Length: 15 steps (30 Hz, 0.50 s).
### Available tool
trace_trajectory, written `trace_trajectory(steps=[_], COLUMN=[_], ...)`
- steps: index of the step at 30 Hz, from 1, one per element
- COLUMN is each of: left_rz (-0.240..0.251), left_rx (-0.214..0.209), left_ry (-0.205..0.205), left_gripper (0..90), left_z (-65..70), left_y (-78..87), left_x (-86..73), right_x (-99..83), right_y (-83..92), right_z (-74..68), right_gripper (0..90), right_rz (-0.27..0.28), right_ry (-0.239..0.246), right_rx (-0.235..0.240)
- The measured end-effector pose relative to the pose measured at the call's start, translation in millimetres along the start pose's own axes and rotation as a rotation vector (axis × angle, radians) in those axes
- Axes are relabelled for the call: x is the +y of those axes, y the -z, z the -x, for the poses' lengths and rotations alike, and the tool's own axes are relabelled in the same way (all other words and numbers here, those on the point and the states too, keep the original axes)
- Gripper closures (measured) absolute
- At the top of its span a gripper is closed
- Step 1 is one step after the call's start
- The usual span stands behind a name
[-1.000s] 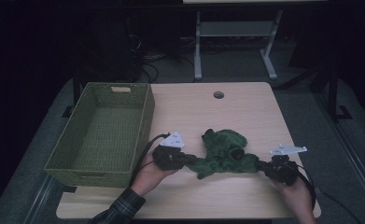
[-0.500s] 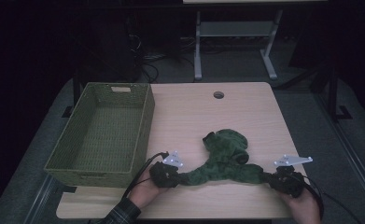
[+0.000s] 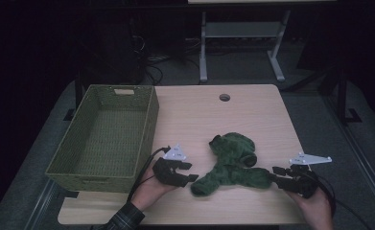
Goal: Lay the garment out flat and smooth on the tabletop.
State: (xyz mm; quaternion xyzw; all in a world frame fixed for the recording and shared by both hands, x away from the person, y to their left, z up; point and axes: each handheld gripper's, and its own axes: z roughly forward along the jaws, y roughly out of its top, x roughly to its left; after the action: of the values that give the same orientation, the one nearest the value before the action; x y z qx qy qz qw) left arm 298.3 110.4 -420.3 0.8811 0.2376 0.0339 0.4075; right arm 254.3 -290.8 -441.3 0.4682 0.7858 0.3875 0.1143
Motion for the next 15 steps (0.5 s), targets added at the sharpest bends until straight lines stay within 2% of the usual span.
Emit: trace_trajectory(steps=[2, 3, 5, 6, 7, 8, 9, 12, 13, 15], left_rz=[0.008, 0.024, 0.045, 0.045, 0.059, 0.059, 0.055, 0.058, 0.058, 0.065], left_rx=[0.005, 0.020, 0.024, 0.024, 0.033, 0.033, 0.041, 0.041, 0.041, 0.033], left_ry=[-0.003, -0.009, -0.003, -0.003, -0.006, -0.006, -0.011, -0.006, -0.006, 0.005], left_gripper=[48.8, 48.9, 49.3, 49.5, 49.9, 50.0, 49.9, 49.9, 49.9, 49.8], left_z=[-1.7, -6.1, -11.9, -11.9, -17.9, -17.9, -24.7, -35.7, -35.7, -47.1], left_y=[-0.9, -2.9, -5.8, -5.8, -11.1, -11.1, -19.9, -33.8, -33.8, -46.5], left_x=[4.5, 13.6, 23.6, 23.6, 33.5, 33.5, 42.3, 53.6, 53.6, 63.8], right_x=[3.8, 11.9, 17.4, 17.4, 23.4, 26.4, 29.5, 37.5, 37.5, 43.3], right_y=[-0.5, -3.6, -7.4, -7.4, -11.6, -13.4, -15.1, -20.2, -20.2, -24.8], right_z=[-1.0, -2.7, -4.2, -4.2, -6.5, -7.6, -8.3, -9.4, -9.4, -9.1], right_gripper=[57.6, 58.1, 58.2, 58.2, 58.5, 58.5, 58.9, 59.3, 59.3, 59.5], right_rz=[0.004, 0.014, 0.019, 0.019, 0.019, 0.022, 0.025, 0.027, 0.027, 0.027], right_ry=[0.002, 0.012, 0.022, 0.022, 0.033, 0.041, 0.046, 0.059, 0.059, 0.067], right_rx=[0.005, 0.025, 0.035, 0.035, 0.041, 0.043, 0.046, 0.058, 0.058, 0.072])
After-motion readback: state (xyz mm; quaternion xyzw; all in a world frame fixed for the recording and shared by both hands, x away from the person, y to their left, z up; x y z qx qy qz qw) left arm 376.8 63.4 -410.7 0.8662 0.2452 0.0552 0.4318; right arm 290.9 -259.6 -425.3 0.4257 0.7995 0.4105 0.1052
